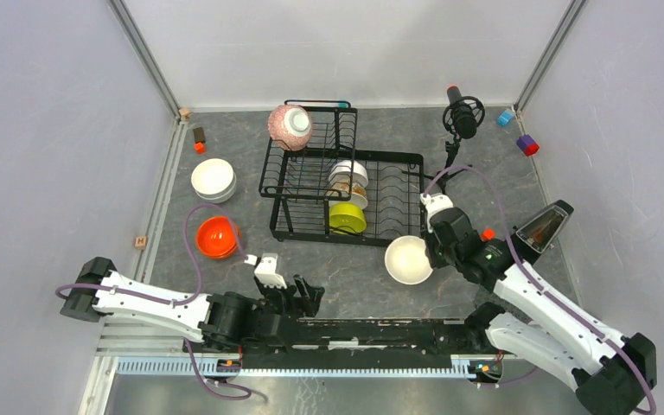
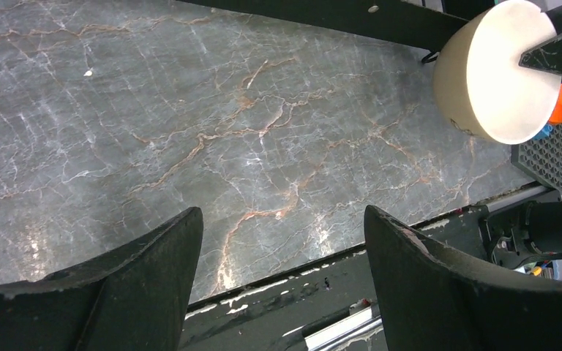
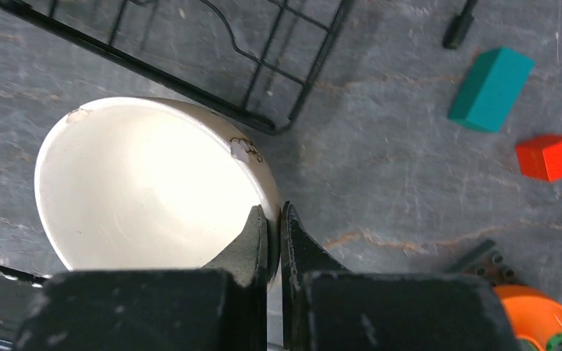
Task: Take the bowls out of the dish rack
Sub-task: Pick up the bowl from the center of the board, then place the bowl at the center of the board.
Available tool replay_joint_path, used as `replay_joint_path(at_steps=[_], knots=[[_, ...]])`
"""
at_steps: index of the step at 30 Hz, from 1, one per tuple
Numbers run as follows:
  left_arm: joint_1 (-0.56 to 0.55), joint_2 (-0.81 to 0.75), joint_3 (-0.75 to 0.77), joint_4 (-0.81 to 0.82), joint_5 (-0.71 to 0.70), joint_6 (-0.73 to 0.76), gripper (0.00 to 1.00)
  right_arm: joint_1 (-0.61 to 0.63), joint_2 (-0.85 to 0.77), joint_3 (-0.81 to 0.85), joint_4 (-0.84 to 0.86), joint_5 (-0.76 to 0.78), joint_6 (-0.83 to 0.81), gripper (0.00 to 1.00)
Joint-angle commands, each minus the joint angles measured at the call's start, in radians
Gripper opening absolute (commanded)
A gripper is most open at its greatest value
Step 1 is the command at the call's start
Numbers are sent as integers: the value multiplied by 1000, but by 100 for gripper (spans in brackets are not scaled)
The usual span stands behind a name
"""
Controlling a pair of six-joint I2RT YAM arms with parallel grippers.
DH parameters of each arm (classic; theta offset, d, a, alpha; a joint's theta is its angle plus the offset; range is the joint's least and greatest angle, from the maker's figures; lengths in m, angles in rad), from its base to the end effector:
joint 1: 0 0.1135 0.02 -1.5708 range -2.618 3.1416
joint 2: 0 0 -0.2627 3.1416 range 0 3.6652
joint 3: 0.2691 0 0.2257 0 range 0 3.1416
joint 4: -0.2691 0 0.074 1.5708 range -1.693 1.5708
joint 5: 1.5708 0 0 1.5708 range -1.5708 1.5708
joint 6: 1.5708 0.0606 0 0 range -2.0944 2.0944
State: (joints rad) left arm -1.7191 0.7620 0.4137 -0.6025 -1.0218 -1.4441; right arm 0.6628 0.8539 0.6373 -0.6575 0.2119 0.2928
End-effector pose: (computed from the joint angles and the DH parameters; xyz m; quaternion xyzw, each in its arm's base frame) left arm 0.0339 -0.1227 0.1910 -0.0339 0.8433 -0.2711 0.4628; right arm 0.1326 0.0873 0.2212 -0.1364 0.9254 0.0678 0.3471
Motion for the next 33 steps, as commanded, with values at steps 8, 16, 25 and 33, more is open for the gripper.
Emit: replay_joint_path(at_steps=[8, 16, 25, 33], knots=[[1, 57, 7, 236, -96, 227, 87, -175, -97, 74, -133, 123, -37, 0], [19, 231, 152, 273, -83, 384, 87, -388, -133, -8, 42, 129, 34, 0], [19, 357, 254, 325, -44, 501, 87, -567, -57, 49, 195, 137, 168, 0], [24, 377, 260, 367, -12, 552, 87, -710, 114, 89, 338, 175, 229, 0]])
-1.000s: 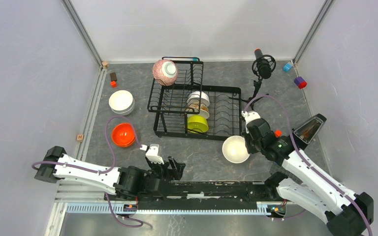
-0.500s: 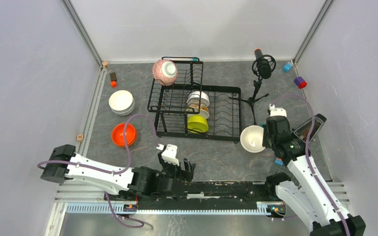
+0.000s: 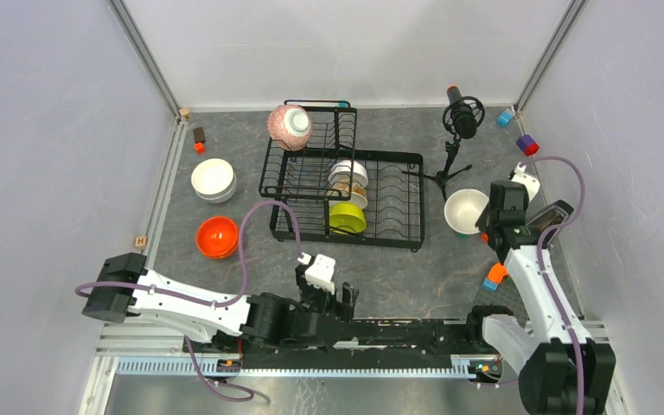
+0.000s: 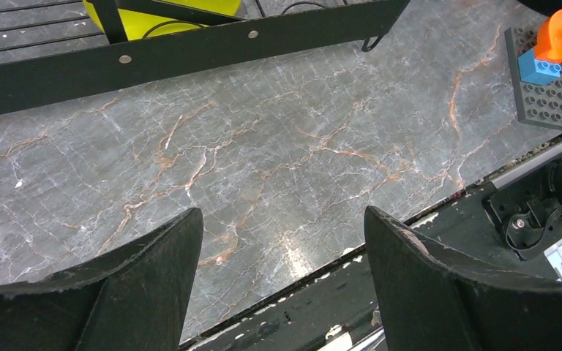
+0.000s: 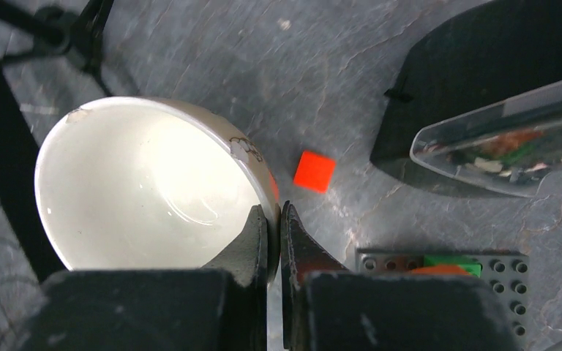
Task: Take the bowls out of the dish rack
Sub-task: Place the bowl at the center of the board.
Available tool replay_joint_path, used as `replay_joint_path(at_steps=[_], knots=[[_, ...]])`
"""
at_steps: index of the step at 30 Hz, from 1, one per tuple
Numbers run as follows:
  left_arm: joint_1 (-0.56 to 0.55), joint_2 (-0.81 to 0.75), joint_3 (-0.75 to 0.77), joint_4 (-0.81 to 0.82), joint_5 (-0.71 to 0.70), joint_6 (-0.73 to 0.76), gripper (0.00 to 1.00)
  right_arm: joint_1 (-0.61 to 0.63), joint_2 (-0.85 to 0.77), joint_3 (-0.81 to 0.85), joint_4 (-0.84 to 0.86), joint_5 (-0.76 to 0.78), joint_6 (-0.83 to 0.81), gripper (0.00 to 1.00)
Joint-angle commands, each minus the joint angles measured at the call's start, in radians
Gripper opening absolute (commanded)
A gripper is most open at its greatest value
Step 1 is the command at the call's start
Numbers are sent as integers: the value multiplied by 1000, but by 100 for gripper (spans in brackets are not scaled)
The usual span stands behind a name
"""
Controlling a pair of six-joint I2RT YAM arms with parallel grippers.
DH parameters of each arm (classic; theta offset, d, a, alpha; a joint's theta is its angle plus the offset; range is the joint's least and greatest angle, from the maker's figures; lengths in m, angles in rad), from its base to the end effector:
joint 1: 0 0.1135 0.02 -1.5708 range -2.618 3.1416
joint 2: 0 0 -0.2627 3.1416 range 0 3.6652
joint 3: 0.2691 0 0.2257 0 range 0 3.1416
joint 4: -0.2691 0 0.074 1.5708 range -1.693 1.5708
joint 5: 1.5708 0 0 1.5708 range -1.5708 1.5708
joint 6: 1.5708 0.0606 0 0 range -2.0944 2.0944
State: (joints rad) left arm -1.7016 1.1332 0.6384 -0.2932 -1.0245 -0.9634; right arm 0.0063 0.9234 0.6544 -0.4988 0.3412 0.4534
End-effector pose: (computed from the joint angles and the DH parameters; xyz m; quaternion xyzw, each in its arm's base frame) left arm 0.0249 -0.2081 0.2262 0.1163 0.8189 -0.2162 0.5188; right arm 0.1817 -0.0191 0.2320 0.2658 0.8698 -0.0644 0.4106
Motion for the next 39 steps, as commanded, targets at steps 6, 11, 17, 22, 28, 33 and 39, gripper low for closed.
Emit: replay_joint_path(at_steps=[6, 11, 17, 22, 28, 33, 39], knots=[[16, -1, 35, 72, -9, 102, 87, -115, 139, 67, 326, 88, 96, 0], [14, -30, 41, 42, -26, 91, 87, -131, 267, 100, 412, 104, 92, 0], [16, -54, 67, -12, -39, 90, 87, -158, 414, 168, 426, 64, 102, 0], [16, -59, 87, -33, -33, 105, 87, -172, 492, 230, 408, 39, 96, 0], [15, -59, 106, -40, -26, 124, 87, -177, 584, 270, 368, -1, 84, 0], [14, -51, 131, -45, -1, 152, 87, -184, 605, 258, 366, -12, 66, 8], [13, -55, 155, -58, 12, 178, 87, -192, 604, 248, 359, -32, 43, 38]])
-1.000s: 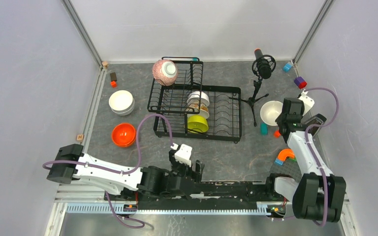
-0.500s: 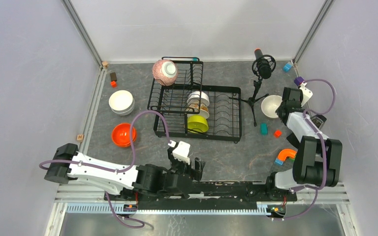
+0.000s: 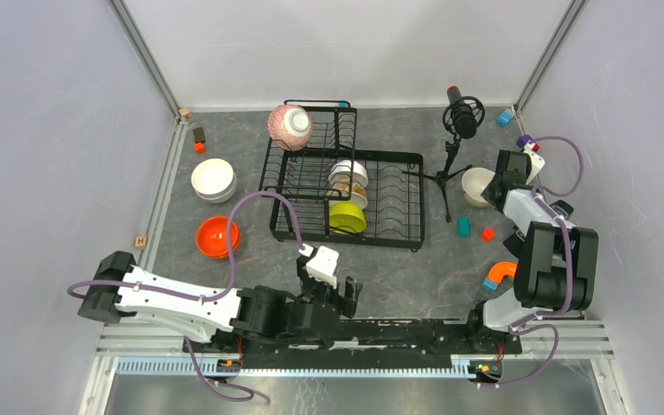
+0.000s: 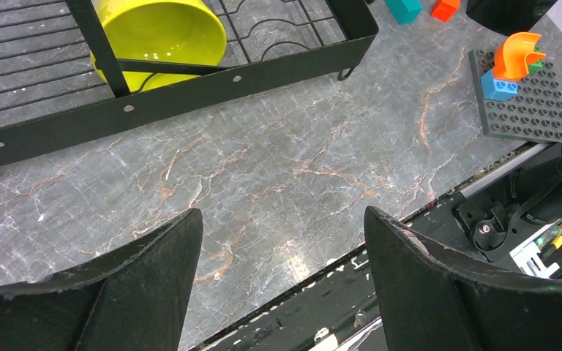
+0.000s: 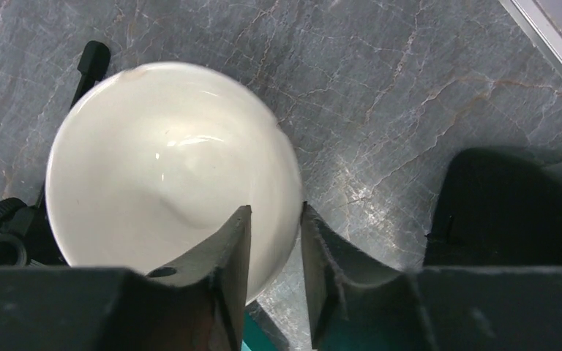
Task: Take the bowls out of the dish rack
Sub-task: Place the bowl at the center of the board, then pick up the bowl from the dish rack.
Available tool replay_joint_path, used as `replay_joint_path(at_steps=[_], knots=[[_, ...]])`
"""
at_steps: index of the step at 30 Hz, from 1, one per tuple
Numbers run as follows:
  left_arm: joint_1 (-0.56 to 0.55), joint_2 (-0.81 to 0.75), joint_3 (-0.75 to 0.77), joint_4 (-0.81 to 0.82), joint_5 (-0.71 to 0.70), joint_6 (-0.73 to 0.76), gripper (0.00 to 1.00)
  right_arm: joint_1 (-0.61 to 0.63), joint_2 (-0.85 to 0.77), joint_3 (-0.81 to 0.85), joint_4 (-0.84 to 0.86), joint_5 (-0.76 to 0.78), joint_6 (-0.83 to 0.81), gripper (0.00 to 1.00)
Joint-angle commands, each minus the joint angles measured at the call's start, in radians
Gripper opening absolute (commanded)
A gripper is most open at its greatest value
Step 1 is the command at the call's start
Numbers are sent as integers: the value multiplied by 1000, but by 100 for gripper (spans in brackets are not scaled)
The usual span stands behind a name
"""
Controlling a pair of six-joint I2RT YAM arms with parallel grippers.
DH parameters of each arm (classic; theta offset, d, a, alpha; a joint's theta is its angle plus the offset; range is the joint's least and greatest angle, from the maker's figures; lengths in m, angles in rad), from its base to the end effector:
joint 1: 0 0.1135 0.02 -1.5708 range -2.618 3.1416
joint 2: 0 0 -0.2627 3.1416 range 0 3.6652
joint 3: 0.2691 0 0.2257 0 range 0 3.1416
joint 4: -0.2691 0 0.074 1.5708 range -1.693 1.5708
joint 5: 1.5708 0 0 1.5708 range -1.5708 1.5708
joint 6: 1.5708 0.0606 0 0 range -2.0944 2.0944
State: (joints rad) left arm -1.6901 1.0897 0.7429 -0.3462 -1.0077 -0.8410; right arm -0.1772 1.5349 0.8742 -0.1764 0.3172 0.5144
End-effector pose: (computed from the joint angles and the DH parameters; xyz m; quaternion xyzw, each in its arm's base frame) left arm 0.0264 -0.2099 0.2609 0.1396 0.8069 -0.2236 0.5287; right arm 0.2991 -0.0728 0.1922 0.3657 0.8480 -0.0859 0.3739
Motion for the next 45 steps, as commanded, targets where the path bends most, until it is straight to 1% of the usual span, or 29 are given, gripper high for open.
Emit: replay_joint_path(at_steps=[1, 4, 6, 10, 14, 19, 24, 26, 28, 29, 31, 32, 34, 37, 40, 42, 45], knots=[[2, -14, 54, -12, -7, 58, 87, -8, -17, 28, 37, -8, -19, 42], [2, -26, 60, -21, -16, 70, 87, -8, -44, 37, 26, -14, -24, 52], [3, -41, 64, -22, -19, 84, 87, -8, -57, 61, -6, -12, -29, 56], [3, -80, 69, -22, -26, 111, 88, -7, -115, 104, -62, -23, -23, 59], [3, -130, 74, -11, -40, 162, 88, -1, -222, 93, -80, -50, 8, 60], [2, -159, 113, 59, -107, 351, 88, 18, -411, 2, -67, -125, 42, 60], [4, -130, 237, 137, -202, 615, 89, 97, -674, -175, -8, -199, 73, 60], [12, -122, 272, 207, -232, 727, 89, 137, -771, -238, 20, -239, 82, 59], [42, -122, 306, 244, -210, 800, 90, 171, -861, -301, 80, -309, 76, 57], [70, -123, 329, 247, -181, 812, 90, 221, -899, -329, 161, -374, 51, 56], [144, -123, 356, 255, -125, 824, 90, 271, -913, -344, 300, -527, 8, 56], [185, -120, 369, 252, -95, 822, 90, 294, -894, -323, 325, -601, -7, 56], [301, -101, 412, 194, -22, 783, 90, 368, -844, -261, 328, -673, -54, 57], [469, -61, 494, 64, 113, 685, 90, 496, -766, -177, 316, -694, -114, 58], [607, -36, 555, 42, 214, 664, 90, 622, -693, -134, 342, -680, -150, 59], [701, -13, 598, 26, 284, 643, 90, 681, -647, -126, 383, -664, -158, 60], [890, 37, 680, -38, 456, 537, 90, 723, -604, -154, 490, -624, -137, 60]])
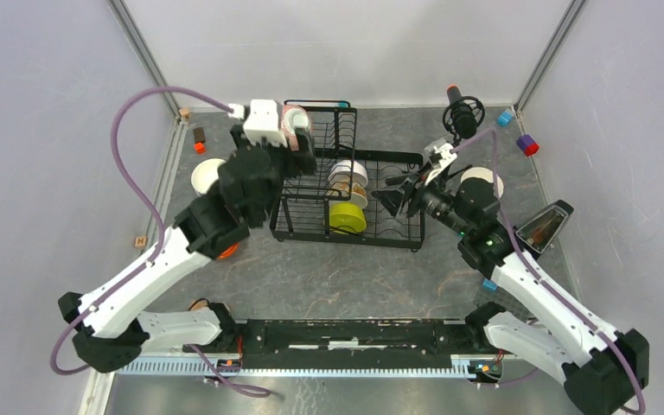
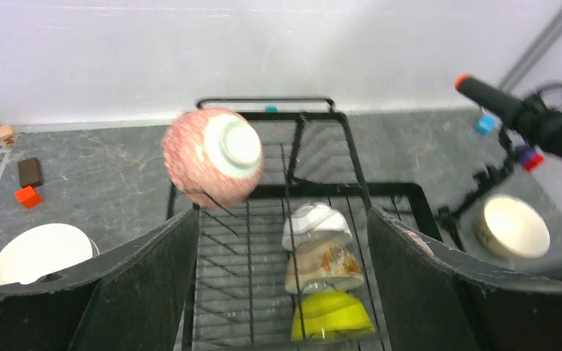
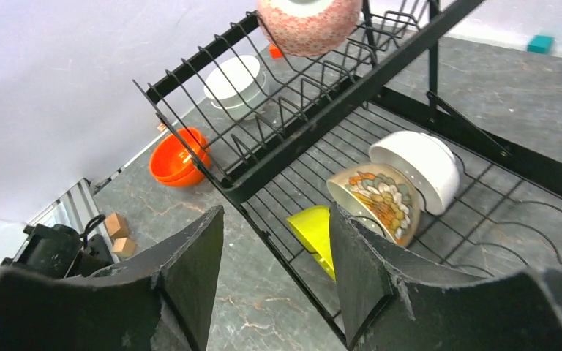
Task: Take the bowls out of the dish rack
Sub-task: Pick up the bowl from the dish rack.
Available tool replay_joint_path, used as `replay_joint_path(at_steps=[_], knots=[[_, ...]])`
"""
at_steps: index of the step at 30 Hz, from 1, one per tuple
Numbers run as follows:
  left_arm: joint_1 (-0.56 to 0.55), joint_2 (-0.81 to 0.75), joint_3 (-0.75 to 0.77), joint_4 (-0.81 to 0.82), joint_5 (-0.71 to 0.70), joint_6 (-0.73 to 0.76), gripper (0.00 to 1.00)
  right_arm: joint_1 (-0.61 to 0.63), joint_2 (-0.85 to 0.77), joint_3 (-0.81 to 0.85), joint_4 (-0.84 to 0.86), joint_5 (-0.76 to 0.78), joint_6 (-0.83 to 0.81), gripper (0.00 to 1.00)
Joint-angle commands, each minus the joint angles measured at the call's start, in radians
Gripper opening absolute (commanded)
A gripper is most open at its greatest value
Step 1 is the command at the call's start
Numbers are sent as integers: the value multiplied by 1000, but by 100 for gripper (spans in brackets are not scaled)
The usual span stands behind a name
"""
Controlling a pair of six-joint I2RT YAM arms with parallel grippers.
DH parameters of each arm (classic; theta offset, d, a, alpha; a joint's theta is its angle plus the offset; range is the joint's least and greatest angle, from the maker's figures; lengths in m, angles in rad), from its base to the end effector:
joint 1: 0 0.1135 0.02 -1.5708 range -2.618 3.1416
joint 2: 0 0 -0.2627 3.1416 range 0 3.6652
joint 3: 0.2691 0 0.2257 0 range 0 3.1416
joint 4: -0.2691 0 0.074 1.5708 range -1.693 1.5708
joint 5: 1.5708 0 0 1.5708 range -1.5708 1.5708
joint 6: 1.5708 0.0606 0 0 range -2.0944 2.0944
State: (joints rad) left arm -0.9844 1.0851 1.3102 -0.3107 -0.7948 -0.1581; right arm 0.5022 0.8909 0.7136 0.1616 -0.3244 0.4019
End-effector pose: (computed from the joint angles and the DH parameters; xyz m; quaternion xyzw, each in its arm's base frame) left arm 0.1534 -0.1527 0.4429 0.0331 0.7272 -0.0973 0.6787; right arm 0.1757 0.1185 0.3364 -0.1484 0.6967 0.4059 0.5725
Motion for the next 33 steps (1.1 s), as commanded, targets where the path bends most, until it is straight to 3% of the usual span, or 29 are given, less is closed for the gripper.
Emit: replay_joint_path(at_steps=[1, 4, 10, 14, 24, 33], knots=[[241, 57, 126, -82, 303, -188, 91, 47, 45, -15, 201, 37, -13, 61], [430, 92, 127, -53, 523, -300, 91, 49, 76, -34, 323, 104, 23, 64], [757, 212, 91, 97, 961, -476, 91, 49, 170, 30, 377, 182, 98, 68], [891, 286, 19, 293, 1179, -630, 90, 52, 283, 148, 407, 169, 148, 72], [949, 431, 65, 341, 1297, -605, 89, 71, 693, 585, 270, 102, 156, 75], [969, 491, 55, 411, 1364, -649, 87, 89, 913, 800, 218, 41, 187, 73]])
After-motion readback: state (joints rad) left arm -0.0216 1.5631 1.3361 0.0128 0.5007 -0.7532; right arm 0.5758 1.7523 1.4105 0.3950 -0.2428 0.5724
